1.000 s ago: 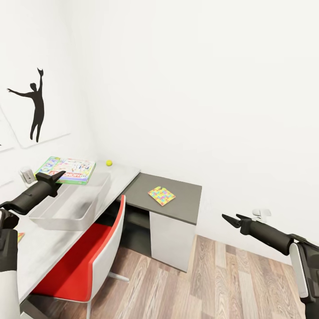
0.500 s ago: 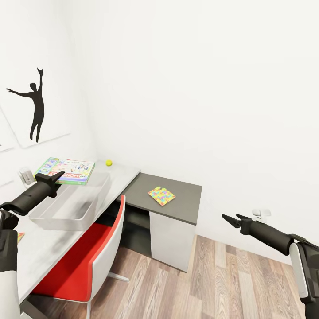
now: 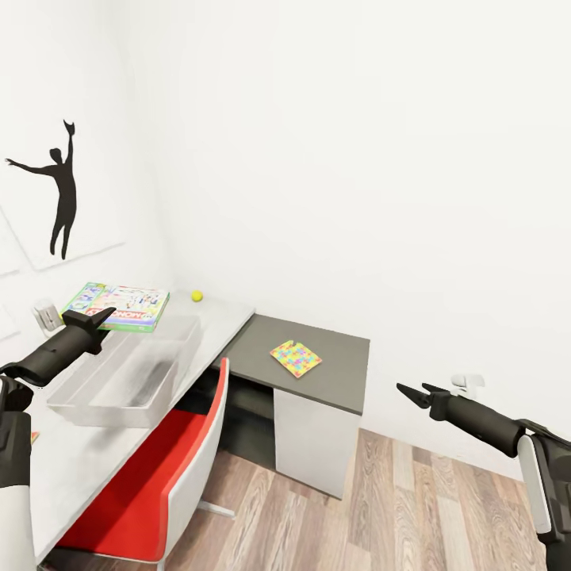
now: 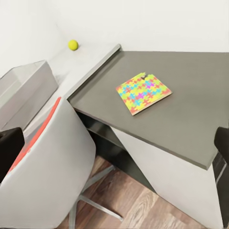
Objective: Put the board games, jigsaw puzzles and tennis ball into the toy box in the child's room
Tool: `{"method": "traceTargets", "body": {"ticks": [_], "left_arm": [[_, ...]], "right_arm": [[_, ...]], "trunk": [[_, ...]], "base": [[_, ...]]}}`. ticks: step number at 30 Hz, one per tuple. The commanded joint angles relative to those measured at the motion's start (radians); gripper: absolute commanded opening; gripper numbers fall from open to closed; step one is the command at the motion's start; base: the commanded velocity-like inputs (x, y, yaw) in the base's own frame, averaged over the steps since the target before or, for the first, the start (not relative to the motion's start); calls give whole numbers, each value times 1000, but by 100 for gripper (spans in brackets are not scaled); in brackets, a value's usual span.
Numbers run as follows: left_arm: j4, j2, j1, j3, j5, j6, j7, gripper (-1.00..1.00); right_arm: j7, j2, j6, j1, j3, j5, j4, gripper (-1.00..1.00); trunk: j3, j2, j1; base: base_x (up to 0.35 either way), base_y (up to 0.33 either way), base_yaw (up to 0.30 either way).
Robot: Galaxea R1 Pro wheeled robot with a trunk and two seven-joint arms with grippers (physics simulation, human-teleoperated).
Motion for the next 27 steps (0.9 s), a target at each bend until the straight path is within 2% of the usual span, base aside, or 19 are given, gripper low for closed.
{"method": "traceTargets", "body": {"ticks": [1, 11, 27], "left_arm": [[-1, 0, -1, 1, 11, 5, 10, -100], [-1, 0, 0, -4, 9, 4, 10, -100], [-1, 0, 0, -7, 0, 4, 11, -100]], "right_arm": [[-1, 0, 9, -1, -1, -7, 0, 100], [1, 0, 8, 0, 0, -8, -1, 100], [2, 0, 8, 0, 0, -9, 0, 100]], "trunk": [[-2, -2, 1], [-2, -2, 1], [-2, -2, 1]], "base": [[264, 151, 0], [248, 109, 0], [58, 13, 0]]}}
